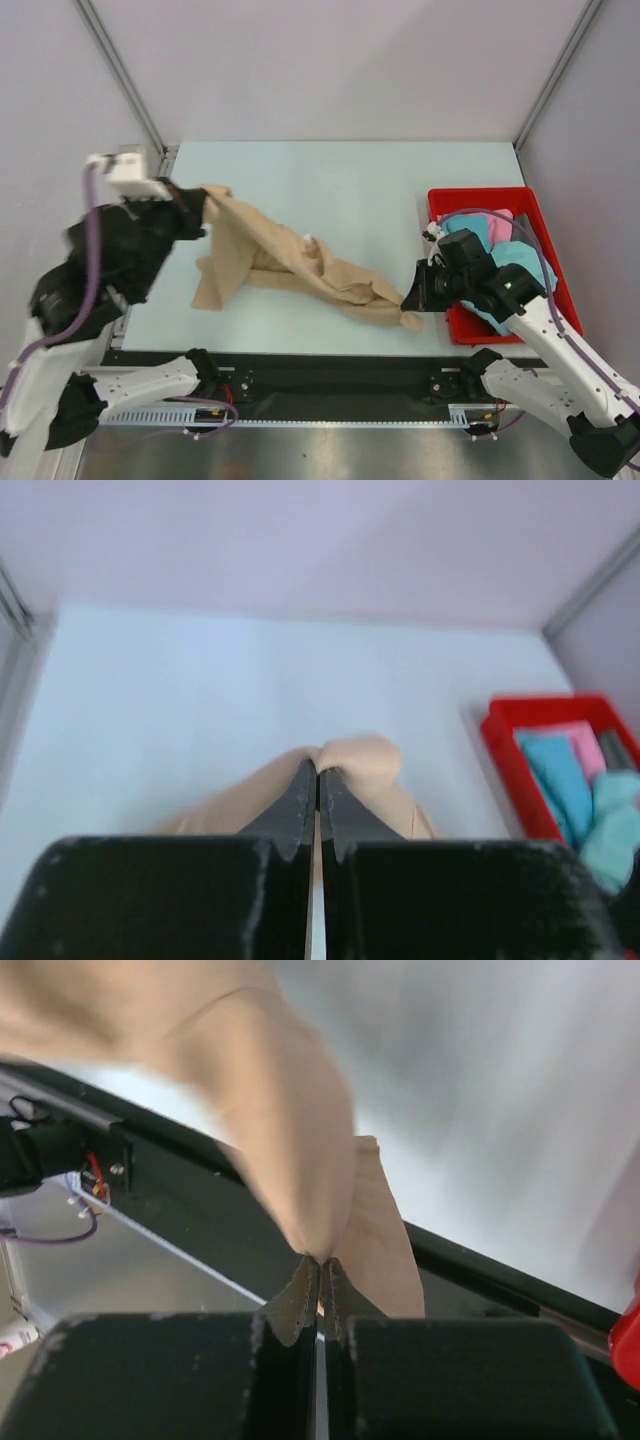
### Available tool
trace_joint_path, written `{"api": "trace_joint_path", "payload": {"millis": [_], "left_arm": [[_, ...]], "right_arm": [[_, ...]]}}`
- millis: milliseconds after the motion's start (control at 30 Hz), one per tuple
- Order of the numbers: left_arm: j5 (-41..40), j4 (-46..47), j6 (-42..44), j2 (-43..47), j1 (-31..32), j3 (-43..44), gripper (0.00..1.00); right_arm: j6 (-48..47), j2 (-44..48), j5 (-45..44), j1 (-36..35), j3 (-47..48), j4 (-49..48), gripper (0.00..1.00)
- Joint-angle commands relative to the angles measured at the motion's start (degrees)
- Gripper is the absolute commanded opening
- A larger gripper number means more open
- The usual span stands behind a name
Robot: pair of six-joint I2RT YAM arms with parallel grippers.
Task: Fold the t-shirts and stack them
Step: Flatten the tshirt out
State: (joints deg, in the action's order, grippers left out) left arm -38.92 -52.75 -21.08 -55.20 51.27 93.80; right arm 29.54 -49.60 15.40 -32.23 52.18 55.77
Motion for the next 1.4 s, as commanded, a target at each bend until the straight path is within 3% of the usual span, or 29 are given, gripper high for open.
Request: {"api": "trace_joint_path", "payload": {"millis": [0, 333, 467, 600, 1033, 1300, 1367], "left_arm": [[-5.5, 14.6, 16.2, 4.2, 0.2, 1.2, 0.00], [-6.9, 41.2, 52.7, -7.5, 0.2, 17.9, 0.00], [-5.9, 44.9, 59.7, -10.0, 0.2, 25.6, 0.00], [-4.5, 44.6, 61.2, -8.9, 0.2, 31.6, 0.00], [-0.3, 40.1, 57.3, 1.9, 0.2, 30.3, 0.00], [-2.0, 49.6, 65.4, -8.9, -1.0, 21.3, 0.00], [1.5, 47.3, 58.7, -14.1, -5.4, 20.8, 0.00]], "right_arm": [[0.3, 2.6, -1.5, -2.5, 5.2, 2.4, 0.00], [-2.5, 13.0, 3.5, -3.5, 12.1, 0.3, 0.00], [-5.4, 10.7, 0.5, -3.5, 21.5, 2.0, 0.00], [-5.8, 5.8, 4.5, -3.5, 28.0, -1.5, 0.00], [-5.6, 1.4, 17.2, -3.5, 37.2, -1.4, 0.00], [-5.2, -3.6, 13.5, -3.5, 31.0, -4.1, 0.00], [-4.4, -5.8, 12.6, -3.1, 29.5, -6.5, 0.00]]}}
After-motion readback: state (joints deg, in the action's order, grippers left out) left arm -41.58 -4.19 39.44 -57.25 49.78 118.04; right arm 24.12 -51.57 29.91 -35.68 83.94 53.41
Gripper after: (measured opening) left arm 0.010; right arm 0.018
